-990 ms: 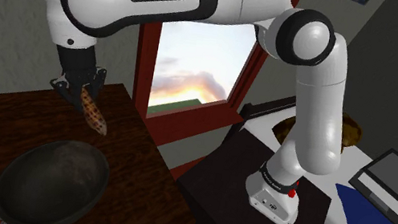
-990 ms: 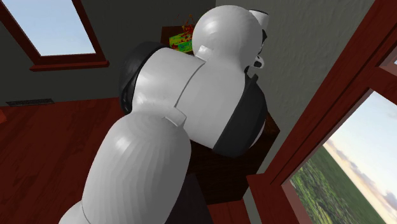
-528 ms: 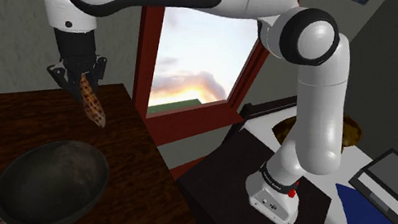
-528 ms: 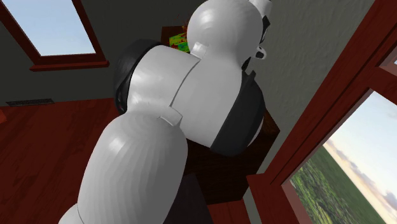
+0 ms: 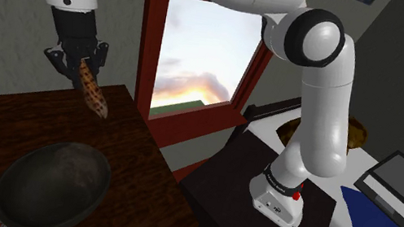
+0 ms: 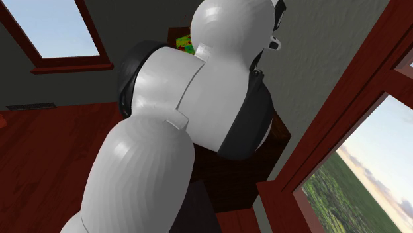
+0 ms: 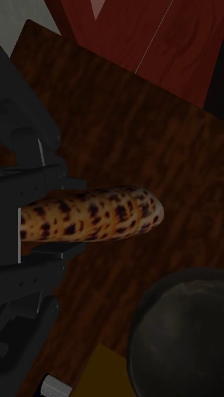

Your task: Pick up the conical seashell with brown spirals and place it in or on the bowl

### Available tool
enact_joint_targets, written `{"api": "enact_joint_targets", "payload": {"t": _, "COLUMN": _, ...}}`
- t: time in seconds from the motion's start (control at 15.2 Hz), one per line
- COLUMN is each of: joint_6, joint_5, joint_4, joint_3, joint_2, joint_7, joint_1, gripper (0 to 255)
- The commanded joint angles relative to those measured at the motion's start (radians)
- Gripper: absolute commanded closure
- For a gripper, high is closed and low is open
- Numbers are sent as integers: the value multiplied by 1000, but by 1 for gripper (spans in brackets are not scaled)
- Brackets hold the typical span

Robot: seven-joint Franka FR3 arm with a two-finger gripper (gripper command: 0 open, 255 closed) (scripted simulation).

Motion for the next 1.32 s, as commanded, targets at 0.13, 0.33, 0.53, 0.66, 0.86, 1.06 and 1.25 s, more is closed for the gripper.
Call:
{"api": "enact_joint_targets", "payload": {"t": 0.13, "joint_6": -24, "joint_5": 2, "joint_4": 21, "joint_3": 6, "joint_2": -5, "joint_7": 20, "joint_1": 16, "gripper": 255}}
{"api": "enact_joint_targets", "payload": {"t": 0.33, "joint_6": 2, "joint_5": 11, "joint_4": -28, "joint_3": 24, "joint_2": -33, "joint_7": 76, "joint_1": 49, "gripper": 255}}
{"api": "enact_joint_targets", "payload": {"t": 0.53, "joint_6": 23, "joint_5": 17, "joint_4": -59, "joint_3": 41, "joint_2": -49, "joint_7": 133, "joint_1": 87, "gripper": 255}}
{"api": "enact_joint_targets", "payload": {"t": 0.66, "joint_6": 34, "joint_5": 18, "joint_4": -71, "joint_3": 52, "joint_2": -55, "joint_7": 172, "joint_1": 115, "gripper": 255}}
{"api": "enact_joint_targets", "payload": {"t": 0.86, "joint_6": 46, "joint_5": 17, "joint_4": -77, "joint_3": 68, "joint_2": -54, "joint_7": 232, "joint_1": 161, "gripper": 255}}
{"api": "enact_joint_targets", "payload": {"t": 1.06, "joint_6": 54, "joint_5": 12, "joint_4": -68, "joint_3": 81, "joint_2": -44, "joint_7": 293, "joint_1": 211, "gripper": 255}}
{"api": "enact_joint_targets", "payload": {"t": 1.25, "joint_6": 83, "joint_5": 9, "joint_4": -92, "joint_3": 85, "joint_2": -40, "joint_7": 315, "joint_1": 228, "gripper": 255}}
